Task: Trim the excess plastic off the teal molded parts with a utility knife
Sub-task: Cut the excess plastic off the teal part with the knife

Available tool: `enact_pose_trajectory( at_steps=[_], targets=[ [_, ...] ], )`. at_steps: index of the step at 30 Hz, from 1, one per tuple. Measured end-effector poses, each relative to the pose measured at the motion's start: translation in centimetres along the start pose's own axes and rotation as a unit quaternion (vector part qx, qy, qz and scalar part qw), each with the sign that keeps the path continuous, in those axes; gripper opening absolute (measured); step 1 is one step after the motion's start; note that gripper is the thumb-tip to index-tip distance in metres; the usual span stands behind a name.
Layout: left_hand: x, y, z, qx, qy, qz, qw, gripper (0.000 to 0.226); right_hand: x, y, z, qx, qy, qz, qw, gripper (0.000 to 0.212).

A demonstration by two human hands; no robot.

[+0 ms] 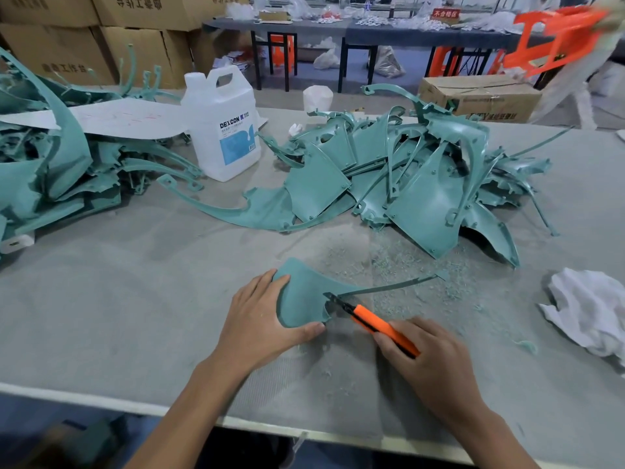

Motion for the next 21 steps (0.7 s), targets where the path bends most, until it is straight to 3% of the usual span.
enact_pose_trajectory(
  at_steps=[3,7,10,14,19,21],
  targets=[
    [0.0,0.0,0.1,0.004,-0.002,-0.001,1.0,0.122,-0.3,0.3,-0.1,-0.021,-0.014,-0.013,1.0,0.026],
    [-0.1,0.0,0.2,0.002,-0.001,-0.005,1.0,0.121,0.2,-0.2,0.0,-0.02,-0.01,0.027,0.999,0.013],
    [-0.1,-0.1,0.3,0.006,-0.001,-0.004,1.0,0.122,0.0,0.2,0.1,-0.027,-0.002,-0.006,1.0,0.016],
    [0.0,0.1,0.3,-0.001,0.003,-0.008,1.0,0.123,0.2,0.0,0.3,0.004,0.023,0.033,0.999,0.012],
    [-1.2,0.0,-0.5,-0.11,0.019,0.003,0.994,0.136,0.6,0.0,0.2,0.013,-0.003,0.02,1.0,0.017],
    [-1.6,0.2,-0.9,-0.119,0.04,-0.002,0.992,0.135,0.6,0.0,0.3,0.021,-0.006,0.026,0.999,0.013]
  ],
)
Point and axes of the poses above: each hand's wrist, its own y-axis away from the middle knuckle, its own z-axis out of the palm, x = y × z, the point moved 1 cm from there along -y, towards the middle knuckle, and after that the axes turned 2 degrees about z, right-handed, at the moved point
